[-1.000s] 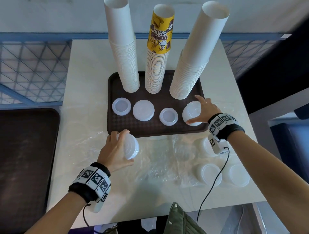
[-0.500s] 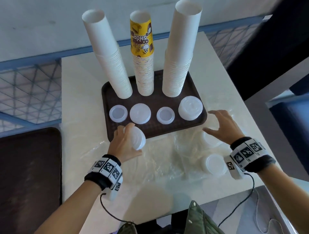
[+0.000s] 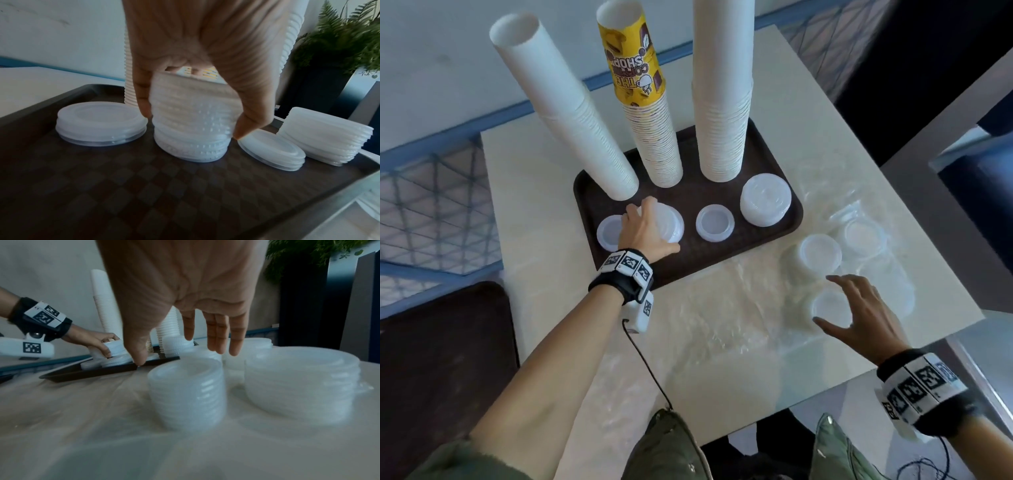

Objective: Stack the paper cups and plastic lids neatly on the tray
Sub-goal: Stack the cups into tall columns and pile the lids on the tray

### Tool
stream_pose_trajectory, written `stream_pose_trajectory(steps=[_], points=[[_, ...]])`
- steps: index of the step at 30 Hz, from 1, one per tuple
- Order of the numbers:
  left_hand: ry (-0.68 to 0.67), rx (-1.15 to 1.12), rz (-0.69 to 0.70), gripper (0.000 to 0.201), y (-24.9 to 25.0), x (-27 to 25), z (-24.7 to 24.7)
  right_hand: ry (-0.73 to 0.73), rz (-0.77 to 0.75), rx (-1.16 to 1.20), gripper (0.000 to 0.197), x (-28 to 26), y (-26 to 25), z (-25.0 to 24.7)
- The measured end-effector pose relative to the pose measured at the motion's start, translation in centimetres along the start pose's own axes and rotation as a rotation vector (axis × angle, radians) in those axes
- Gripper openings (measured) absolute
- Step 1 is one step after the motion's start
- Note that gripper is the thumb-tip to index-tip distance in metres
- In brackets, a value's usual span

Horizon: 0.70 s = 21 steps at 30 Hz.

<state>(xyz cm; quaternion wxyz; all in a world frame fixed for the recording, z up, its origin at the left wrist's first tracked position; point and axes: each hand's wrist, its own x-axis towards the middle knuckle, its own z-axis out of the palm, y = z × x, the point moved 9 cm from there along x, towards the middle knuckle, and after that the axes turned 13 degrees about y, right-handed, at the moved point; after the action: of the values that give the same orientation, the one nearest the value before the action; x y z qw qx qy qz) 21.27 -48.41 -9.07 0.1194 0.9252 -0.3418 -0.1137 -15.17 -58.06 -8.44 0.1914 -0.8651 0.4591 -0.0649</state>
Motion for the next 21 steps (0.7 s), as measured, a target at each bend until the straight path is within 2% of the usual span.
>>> stream_pose_trajectory(steps=[8, 21], points=[[-0.005, 0.017, -0.015, 0.093, -0.1, 1.7, 0.5, -0.076, 0.036, -0.008, 0.092, -1.1, 0.8, 2.2], [-0.072, 0.052, 0.039, 0.1, 0.3, 2.0, 1.8, -0.166, 0.068, -0.03, 0.087, -0.8, 1.3, 4.2]])
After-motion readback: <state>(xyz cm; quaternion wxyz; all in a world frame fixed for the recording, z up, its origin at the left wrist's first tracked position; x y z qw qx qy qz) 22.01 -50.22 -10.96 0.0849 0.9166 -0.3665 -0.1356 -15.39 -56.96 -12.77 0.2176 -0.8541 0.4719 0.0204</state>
